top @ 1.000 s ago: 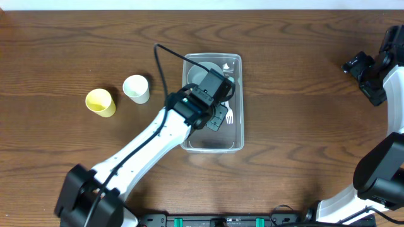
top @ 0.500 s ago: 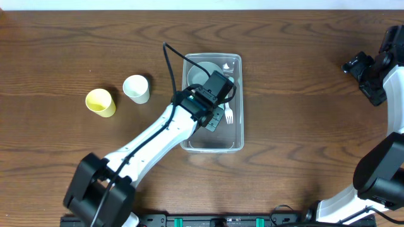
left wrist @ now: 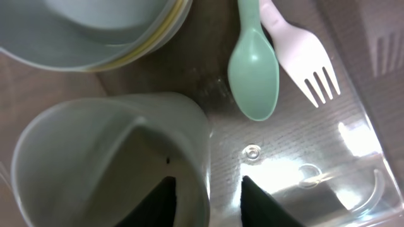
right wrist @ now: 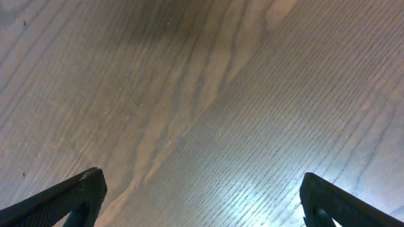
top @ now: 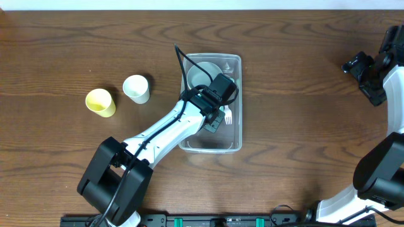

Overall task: Pack container
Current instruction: 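Lift the grey cup and lower it into the container below the bowls, then release the grey cup and move the left gripper to the white cup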

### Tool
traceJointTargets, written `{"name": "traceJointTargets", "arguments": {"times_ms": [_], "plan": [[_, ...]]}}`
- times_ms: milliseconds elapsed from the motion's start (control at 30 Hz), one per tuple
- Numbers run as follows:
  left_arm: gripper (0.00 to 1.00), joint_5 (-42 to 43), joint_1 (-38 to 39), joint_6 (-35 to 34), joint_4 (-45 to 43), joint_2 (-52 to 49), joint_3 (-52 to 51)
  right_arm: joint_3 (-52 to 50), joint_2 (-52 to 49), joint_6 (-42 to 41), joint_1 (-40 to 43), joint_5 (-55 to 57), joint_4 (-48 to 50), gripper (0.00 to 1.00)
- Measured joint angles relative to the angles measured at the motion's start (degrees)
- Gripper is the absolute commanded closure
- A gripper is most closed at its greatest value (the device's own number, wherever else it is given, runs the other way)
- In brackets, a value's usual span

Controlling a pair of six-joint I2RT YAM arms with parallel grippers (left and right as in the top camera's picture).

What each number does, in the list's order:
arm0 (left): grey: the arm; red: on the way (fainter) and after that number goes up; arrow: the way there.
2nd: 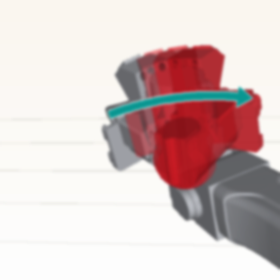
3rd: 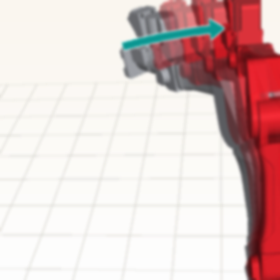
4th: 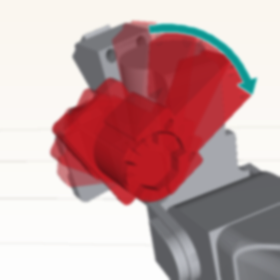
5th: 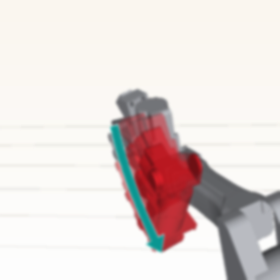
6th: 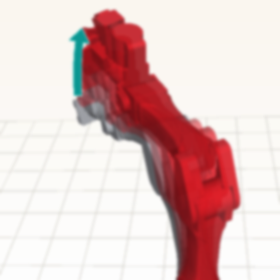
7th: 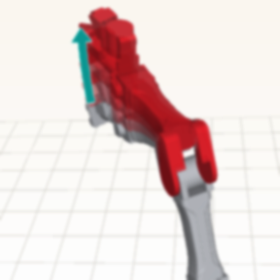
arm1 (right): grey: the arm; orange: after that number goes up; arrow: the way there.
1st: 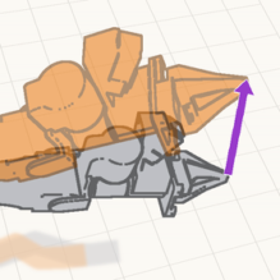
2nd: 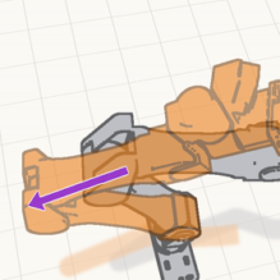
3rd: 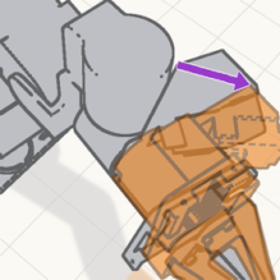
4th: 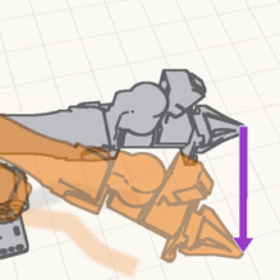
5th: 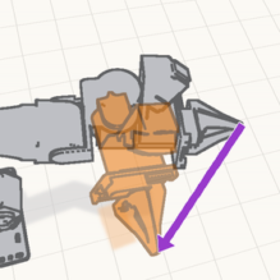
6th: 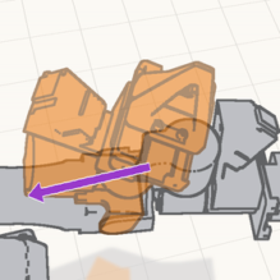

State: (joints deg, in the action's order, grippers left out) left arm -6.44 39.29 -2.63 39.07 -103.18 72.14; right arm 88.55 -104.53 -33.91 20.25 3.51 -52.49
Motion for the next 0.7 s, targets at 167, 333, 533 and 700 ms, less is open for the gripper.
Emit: {"name": "traceJointTargets", "arguments": {"times_ms": [167,333,533,700], "plan": [[0.59,0.0,0.0,-0.07,0.0,0.0,0.0,0.0,0.0,0.0,0.0,0.0,0.0,0.01],[0.59,0.0,0.0,-0.07,2.05,0.15,0.9,0.0,0.0,0.0,0.0,0.0,0.0,0.01],[0.58,-1.11,-0.02,-0.07,7.72,4.59,7.21,0.0,0.0,0.0,0.0,0.0,-0.02,0.01],[0.58,-6.49,-2.03,-0.76,8.57,13.9,10.32,0.0,0.0,0.0,0.0,0.0,0.0,0.01]]}}
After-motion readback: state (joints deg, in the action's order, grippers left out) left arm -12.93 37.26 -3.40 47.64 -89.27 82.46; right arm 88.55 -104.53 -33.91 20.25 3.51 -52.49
